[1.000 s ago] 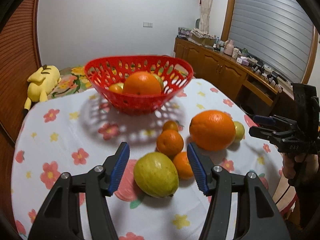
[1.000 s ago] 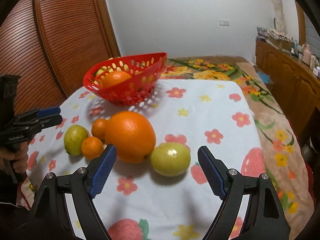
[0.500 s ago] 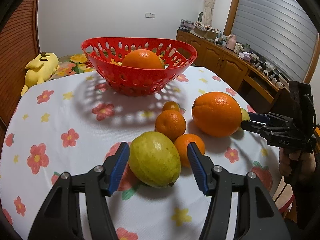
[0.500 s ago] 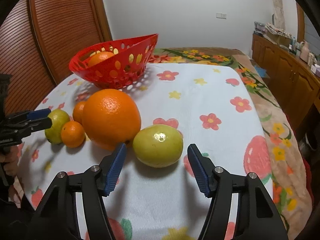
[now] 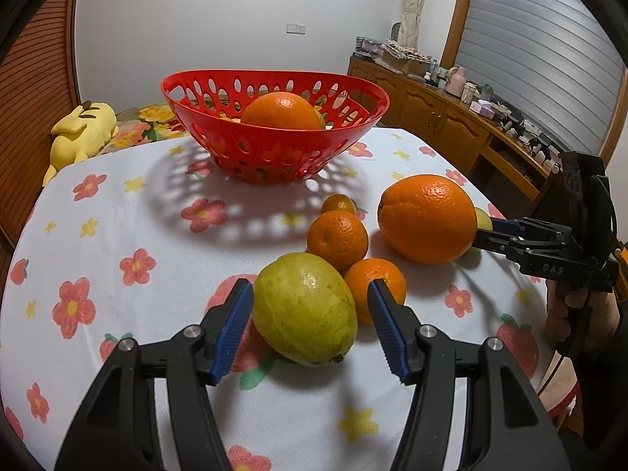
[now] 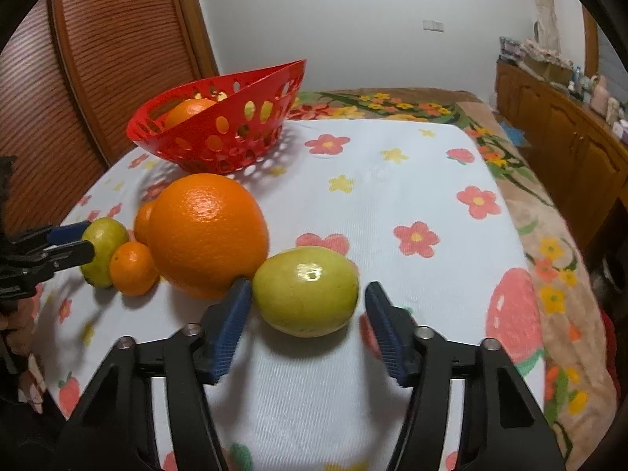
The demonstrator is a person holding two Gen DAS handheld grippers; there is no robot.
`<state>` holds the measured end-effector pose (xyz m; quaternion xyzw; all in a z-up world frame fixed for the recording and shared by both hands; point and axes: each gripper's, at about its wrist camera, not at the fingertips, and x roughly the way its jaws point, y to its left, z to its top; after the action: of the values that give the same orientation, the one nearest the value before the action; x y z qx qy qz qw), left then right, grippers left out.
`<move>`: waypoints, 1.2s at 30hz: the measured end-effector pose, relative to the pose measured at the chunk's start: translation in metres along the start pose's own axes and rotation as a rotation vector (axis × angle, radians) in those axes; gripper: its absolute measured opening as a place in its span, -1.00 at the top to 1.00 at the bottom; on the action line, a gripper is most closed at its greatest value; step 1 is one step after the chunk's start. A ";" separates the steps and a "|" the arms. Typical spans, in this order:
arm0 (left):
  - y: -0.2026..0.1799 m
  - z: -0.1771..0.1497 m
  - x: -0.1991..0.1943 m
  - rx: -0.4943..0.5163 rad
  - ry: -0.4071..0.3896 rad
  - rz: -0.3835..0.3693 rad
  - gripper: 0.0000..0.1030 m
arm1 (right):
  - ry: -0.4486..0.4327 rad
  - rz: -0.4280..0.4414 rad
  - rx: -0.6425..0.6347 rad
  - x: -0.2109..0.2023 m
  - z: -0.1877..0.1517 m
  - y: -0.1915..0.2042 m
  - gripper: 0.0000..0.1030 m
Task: Organize fruits
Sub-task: 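Move the left gripper to a yellow-green pomelo while the right gripper grasps a green apple, then grasp and lift the pomelo with the left gripper while the right gripper holds the green apple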
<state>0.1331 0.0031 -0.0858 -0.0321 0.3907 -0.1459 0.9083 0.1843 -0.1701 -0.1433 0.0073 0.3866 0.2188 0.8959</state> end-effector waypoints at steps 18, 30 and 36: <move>0.004 -0.003 0.013 -0.006 0.037 0.019 -0.20 | -0.012 -0.068 -0.031 -0.018 -0.019 0.006 -0.10; 0.008 -0.003 0.020 -0.020 0.046 0.006 -0.23 | -0.009 -0.047 -0.028 -0.011 -0.018 0.006 -0.12; 0.009 -0.003 0.021 -0.025 0.046 0.001 -0.25 | -0.007 -0.049 -0.039 -0.006 -0.016 0.009 -0.15</move>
<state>0.1472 0.0059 -0.1044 -0.0398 0.4135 -0.1411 0.8987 0.1660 -0.1666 -0.1481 -0.0187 0.3791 0.2043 0.9023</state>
